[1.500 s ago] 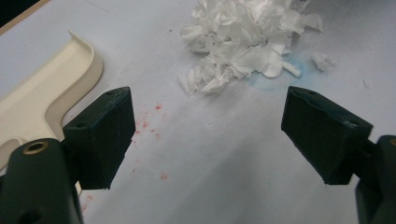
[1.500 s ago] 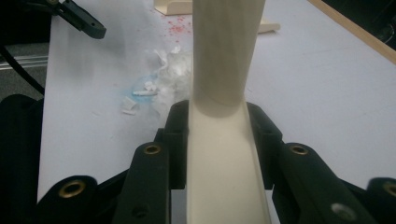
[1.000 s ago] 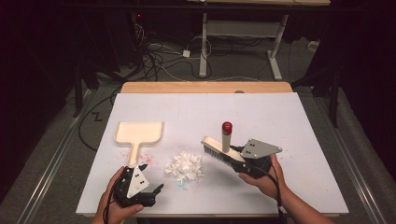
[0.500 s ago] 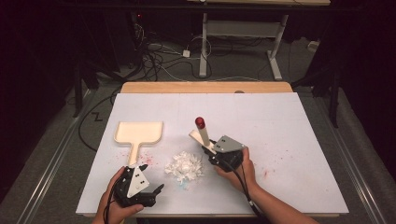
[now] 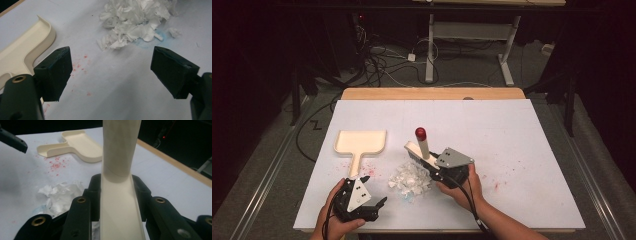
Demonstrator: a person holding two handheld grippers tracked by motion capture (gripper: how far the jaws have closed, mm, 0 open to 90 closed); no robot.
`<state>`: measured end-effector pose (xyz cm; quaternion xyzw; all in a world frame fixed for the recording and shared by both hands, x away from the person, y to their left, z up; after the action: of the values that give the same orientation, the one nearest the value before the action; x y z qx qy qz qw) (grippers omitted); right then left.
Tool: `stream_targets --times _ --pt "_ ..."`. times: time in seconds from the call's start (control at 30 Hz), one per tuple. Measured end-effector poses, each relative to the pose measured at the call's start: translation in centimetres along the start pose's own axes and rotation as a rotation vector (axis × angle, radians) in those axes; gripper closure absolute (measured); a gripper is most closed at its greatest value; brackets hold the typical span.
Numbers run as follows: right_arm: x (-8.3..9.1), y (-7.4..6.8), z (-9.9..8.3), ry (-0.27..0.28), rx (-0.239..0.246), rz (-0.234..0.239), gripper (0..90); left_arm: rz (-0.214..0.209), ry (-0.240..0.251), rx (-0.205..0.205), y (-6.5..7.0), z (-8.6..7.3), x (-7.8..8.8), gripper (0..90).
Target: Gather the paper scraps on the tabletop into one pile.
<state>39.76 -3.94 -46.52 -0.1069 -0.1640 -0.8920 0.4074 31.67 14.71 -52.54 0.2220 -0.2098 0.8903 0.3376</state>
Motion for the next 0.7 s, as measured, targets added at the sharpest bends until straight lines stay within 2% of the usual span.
stream_targets --times 0.07,0.17,0.3,0.4,0.53,0.7 --pt "1.2 0.6 0.5 0.014 -0.001 0.012 67.8 0.000 -0.001 0.001 0.0 0.0 0.0 16.8" --pt "3.5 0.4 1.1 0.035 -0.009 0.074 67.7 0.002 -0.002 -0.001 -0.1 0.0 0.1 16.8" --pt "7.1 -1.3 1.4 0.045 -0.010 0.215 67.8 0.003 0.008 -0.002 -0.1 0.1 0.2 16.8" --pt "9.0 -2.7 1.2 0.043 0.000 0.275 67.8 0.017 0.028 0.009 -0.4 0.4 0.5 16.7" --pt "9.4 -4.7 0.2 0.010 -0.020 0.367 67.8 0.034 0.050 0.028 -0.8 0.7 0.8 16.7" --pt "7.7 -7.1 -1.8 -0.065 -0.002 0.435 67.8 0.030 0.043 0.024 -0.7 0.6 0.7 16.7"
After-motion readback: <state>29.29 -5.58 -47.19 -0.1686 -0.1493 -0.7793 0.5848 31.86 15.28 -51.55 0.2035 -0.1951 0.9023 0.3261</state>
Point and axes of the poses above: each handheld gripper's, and its own axes: x roughly backward along the jaws, z roughly out of its top, y roughly to its right, the point moved 10 cm from there along -x, roughly forward along the jaws, and after that the axes turned 7 degrees about y, right-handed, at the moved point
